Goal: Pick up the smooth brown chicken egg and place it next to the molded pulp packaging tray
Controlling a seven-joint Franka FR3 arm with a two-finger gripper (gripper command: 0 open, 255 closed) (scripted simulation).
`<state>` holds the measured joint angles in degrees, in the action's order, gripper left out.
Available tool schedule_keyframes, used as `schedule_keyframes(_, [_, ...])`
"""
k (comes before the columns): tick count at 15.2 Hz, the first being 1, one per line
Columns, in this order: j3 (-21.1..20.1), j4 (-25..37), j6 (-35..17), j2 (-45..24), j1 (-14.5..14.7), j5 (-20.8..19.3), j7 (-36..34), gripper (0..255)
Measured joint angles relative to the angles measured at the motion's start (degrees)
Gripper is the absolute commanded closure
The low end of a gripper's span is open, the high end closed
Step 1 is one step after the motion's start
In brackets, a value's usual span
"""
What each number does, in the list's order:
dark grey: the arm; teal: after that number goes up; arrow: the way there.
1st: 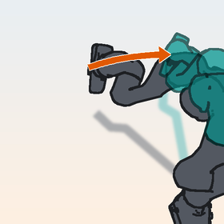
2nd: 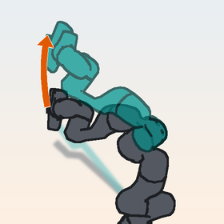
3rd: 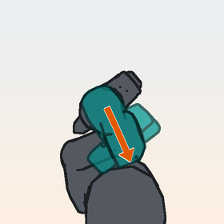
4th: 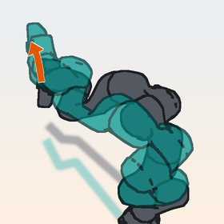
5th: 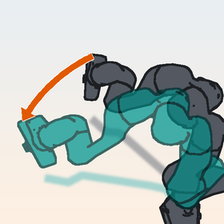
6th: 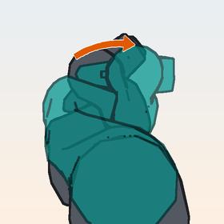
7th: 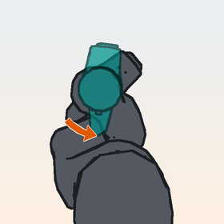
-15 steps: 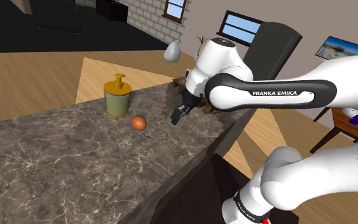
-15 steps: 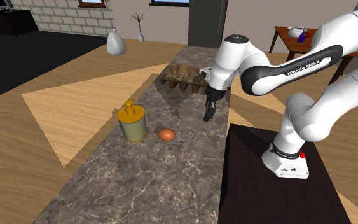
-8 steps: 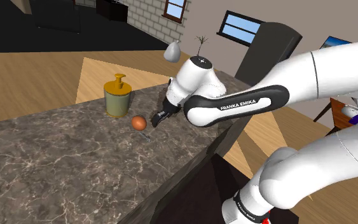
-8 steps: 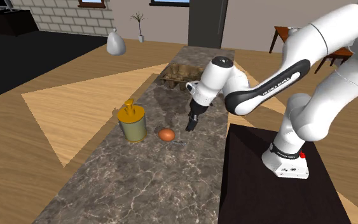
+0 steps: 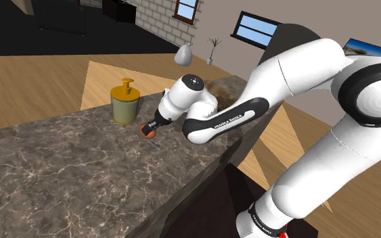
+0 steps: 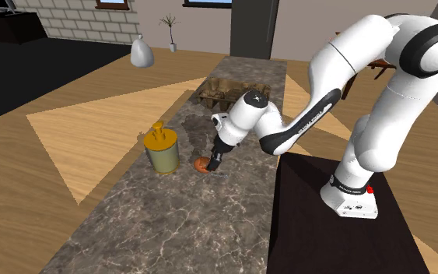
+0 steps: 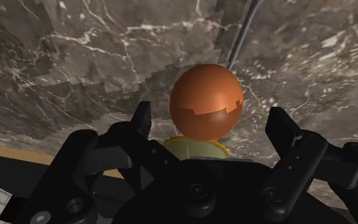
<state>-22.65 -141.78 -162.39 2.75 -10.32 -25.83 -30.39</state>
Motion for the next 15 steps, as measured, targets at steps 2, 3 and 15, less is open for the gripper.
schedule_keyframes(2, [0.0, 0.9, -0.9, -1.9, -0.6, -3.3, -2.5, 0])
schedule_keyframes(3, [0.1, 1.3, -1.4, -3.0, -0.8, -5.1, -3.9, 0])
schedule_keyframes(15, [1.5, 3.7, -3.0, -7.9, -0.7, -13.6, -10.4, 255])
